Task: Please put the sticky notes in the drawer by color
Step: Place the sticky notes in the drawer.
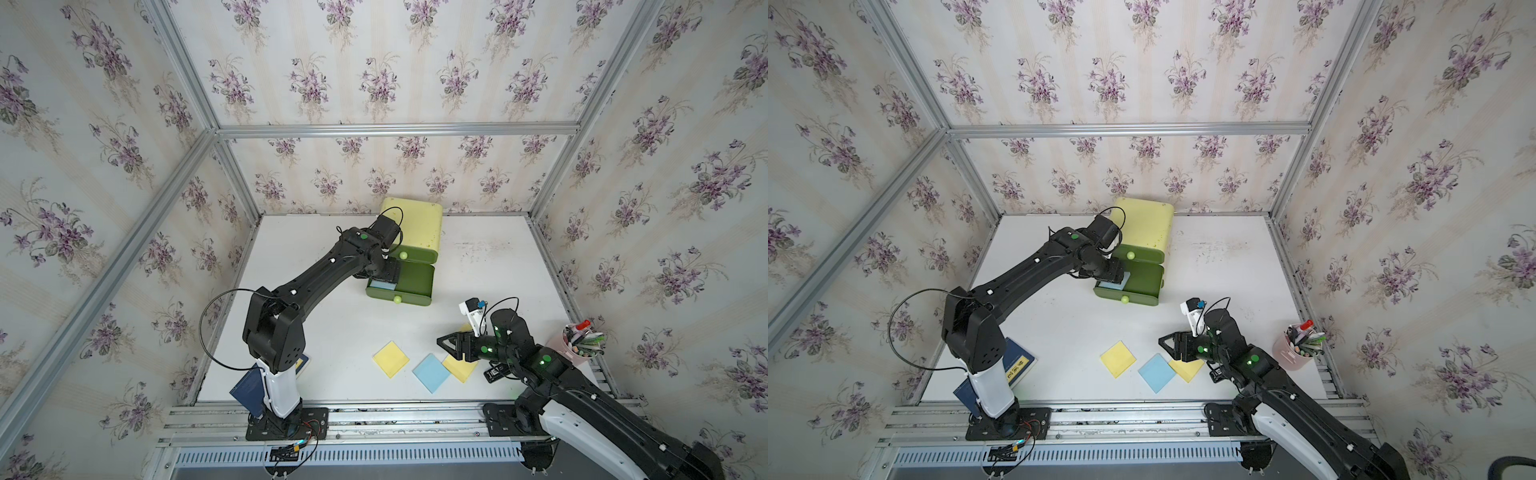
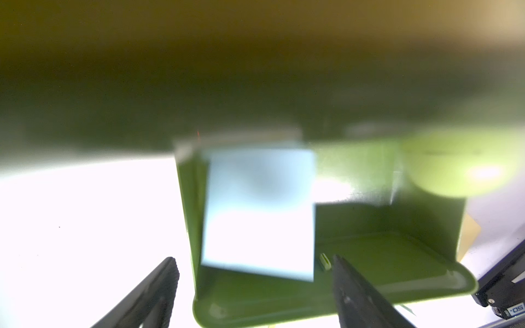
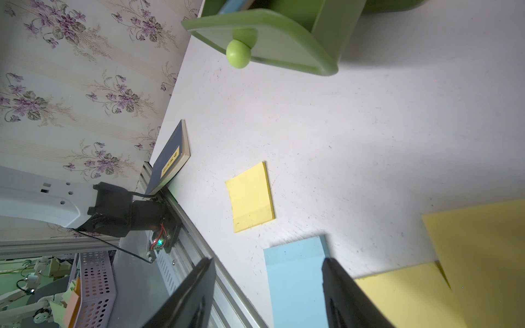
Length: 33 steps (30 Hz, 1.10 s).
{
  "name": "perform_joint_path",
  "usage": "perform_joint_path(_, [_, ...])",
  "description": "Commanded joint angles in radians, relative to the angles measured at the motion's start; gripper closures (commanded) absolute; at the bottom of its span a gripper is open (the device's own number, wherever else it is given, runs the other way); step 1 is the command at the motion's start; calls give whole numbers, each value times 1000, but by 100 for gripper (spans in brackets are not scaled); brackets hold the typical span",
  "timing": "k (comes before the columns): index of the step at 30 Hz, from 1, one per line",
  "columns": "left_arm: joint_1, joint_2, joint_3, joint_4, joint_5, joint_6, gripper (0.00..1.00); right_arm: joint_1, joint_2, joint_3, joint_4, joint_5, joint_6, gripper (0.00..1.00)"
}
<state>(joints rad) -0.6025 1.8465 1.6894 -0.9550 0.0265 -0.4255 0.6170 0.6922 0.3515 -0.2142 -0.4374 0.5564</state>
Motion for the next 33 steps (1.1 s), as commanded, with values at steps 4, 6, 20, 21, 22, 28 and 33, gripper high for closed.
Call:
perform_joint_path(4, [0, 4, 13, -37, 2, 2, 10, 1, 1, 6, 14, 5, -3, 36])
perform_joint_path(6, [1, -10, 10, -33, 3, -4, 9, 1, 1, 5, 13, 8, -4, 36])
perform_joint_path(20, [-2, -423, -282, 263, 273, -115, 0, 324, 217, 162, -209, 352, 31, 28])
perform_joint_path(21, [-2, -476, -317, 295, 302, -130, 0, 347, 235, 161, -216, 362, 38, 28])
perform_joint_path(22, [0, -521, -371, 345, 326, -148, 0, 373, 258, 160, -223, 370, 47, 27])
perform_joint_path(28, [4, -754, -693, 579, 465, -297, 0, 440, 350, 126, -228, 371, 72, 26])
perform_joint_path(33, [2, -873, -867, 627, 447, -342, 0, 440, 373, 136, -204, 369, 82, 26])
